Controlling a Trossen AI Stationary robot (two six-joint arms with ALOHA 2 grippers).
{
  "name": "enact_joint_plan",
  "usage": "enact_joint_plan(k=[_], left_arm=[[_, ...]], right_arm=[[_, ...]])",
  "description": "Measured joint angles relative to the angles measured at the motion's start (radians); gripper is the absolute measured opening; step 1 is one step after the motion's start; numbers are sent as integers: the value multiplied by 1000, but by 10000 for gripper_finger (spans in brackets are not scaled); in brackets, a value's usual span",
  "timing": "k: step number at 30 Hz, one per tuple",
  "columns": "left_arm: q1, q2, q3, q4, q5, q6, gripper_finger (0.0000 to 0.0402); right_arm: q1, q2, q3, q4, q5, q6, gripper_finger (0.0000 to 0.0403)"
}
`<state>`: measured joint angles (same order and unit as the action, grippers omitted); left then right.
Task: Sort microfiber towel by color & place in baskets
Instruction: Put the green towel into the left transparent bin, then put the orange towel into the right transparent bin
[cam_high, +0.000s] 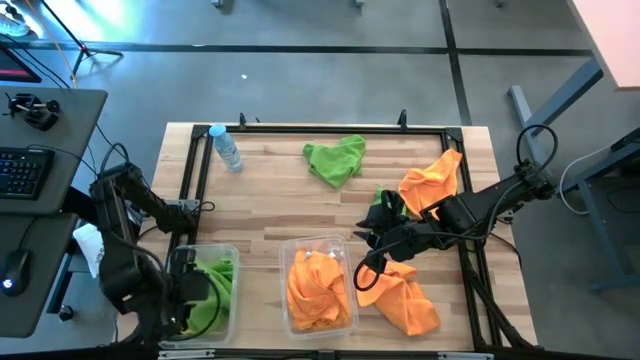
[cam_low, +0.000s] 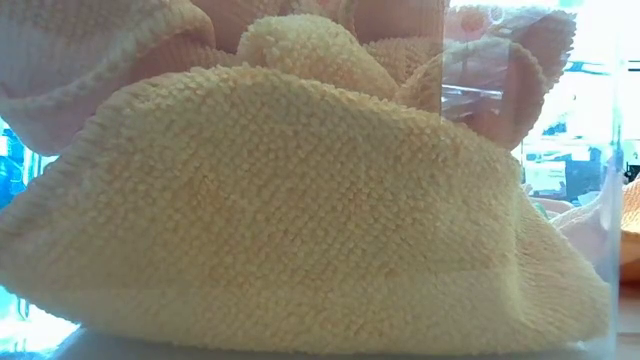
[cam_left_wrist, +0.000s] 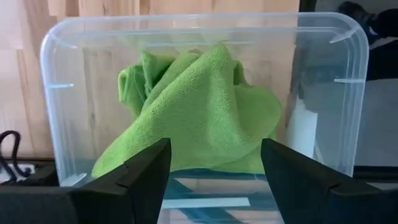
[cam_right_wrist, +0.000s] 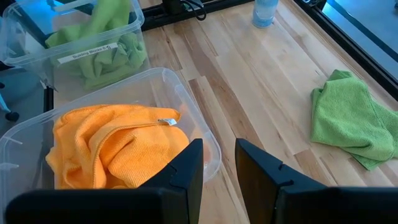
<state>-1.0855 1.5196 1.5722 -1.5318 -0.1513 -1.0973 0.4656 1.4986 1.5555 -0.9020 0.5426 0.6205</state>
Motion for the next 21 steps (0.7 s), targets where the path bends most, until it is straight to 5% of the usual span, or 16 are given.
enact_joint_plan(k=[4, 11, 21], left_arm=[[0, 0, 5, -6, -55, -1, 239], [0, -9, 5, 2, -309, 15, 218], [83, -109, 5, 8, -563, 137, 12]], right_arm=[[0, 0, 0, 0, 0, 7, 87], [0, 0, 0, 0, 0, 34, 87], [0, 0, 0, 1, 4, 83, 87]])
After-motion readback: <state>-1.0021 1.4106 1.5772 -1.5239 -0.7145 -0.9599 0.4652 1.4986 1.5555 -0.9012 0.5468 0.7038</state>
